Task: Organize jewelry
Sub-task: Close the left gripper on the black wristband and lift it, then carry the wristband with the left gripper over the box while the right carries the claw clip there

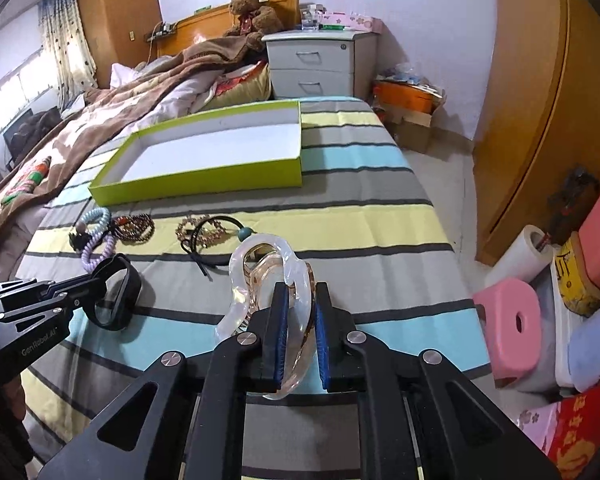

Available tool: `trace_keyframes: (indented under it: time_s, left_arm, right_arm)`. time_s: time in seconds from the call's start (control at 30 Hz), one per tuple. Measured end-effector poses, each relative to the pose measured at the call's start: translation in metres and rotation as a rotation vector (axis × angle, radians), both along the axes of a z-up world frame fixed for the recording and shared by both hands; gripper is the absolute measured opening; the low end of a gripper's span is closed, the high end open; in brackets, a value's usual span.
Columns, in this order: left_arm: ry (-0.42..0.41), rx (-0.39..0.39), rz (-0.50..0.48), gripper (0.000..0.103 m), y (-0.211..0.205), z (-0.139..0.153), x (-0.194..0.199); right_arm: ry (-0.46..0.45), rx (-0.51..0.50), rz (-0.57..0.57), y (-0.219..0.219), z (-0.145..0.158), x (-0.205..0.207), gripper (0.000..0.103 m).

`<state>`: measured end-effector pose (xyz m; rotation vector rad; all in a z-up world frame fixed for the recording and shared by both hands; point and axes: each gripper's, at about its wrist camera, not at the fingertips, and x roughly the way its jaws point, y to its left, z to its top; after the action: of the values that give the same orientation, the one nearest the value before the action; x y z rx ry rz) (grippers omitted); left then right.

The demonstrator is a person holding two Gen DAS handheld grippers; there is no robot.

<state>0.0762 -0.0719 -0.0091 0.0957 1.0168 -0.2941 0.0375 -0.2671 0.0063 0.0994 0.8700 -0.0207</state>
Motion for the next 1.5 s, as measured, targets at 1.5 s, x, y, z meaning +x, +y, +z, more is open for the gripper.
trace_keyframes:
  time_s: [1.5]
  left_arm:
    - [-0.086,-0.123,0.118,0.010,0.064,0.064,0.095]
  right_arm:
    - [-0.090,-0.009,0.055,0.037,0.058,0.126,0.013]
